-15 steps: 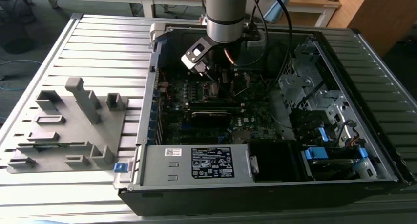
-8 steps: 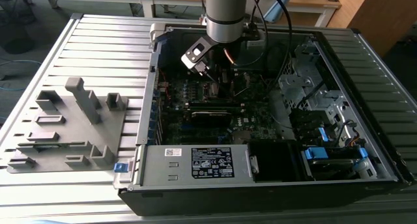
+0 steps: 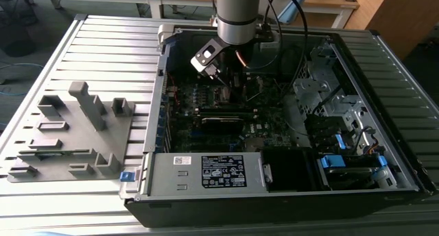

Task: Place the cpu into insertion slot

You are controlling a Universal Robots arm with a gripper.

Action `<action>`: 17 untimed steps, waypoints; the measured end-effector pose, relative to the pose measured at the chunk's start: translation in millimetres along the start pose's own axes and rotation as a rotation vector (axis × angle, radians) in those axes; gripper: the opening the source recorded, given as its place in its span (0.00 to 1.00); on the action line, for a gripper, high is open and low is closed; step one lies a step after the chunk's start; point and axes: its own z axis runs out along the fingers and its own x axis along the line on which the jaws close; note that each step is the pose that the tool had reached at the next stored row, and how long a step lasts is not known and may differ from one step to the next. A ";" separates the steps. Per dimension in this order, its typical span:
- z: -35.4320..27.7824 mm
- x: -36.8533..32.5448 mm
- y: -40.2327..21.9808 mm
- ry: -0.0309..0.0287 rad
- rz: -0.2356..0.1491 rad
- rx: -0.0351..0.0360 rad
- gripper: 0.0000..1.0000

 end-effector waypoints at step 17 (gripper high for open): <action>-1.6 3.9 -0.4 -0.0002 0.000 0.0001 0.54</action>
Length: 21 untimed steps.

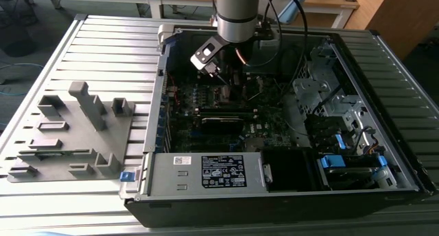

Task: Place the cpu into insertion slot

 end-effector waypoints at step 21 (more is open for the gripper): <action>13.3 4.2 -2.5 0.0000 0.000 0.0000 0.54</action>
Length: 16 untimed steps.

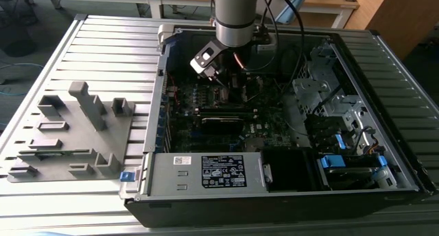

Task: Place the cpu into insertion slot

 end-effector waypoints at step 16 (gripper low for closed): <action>5.2 0.1 -2.4 0.0003 0.000 -0.0001 0.54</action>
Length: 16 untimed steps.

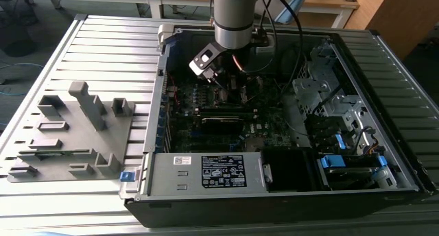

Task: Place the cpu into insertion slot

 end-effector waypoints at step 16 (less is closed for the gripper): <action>2.7 -0.2 -0.3 -0.0009 0.000 0.0004 0.54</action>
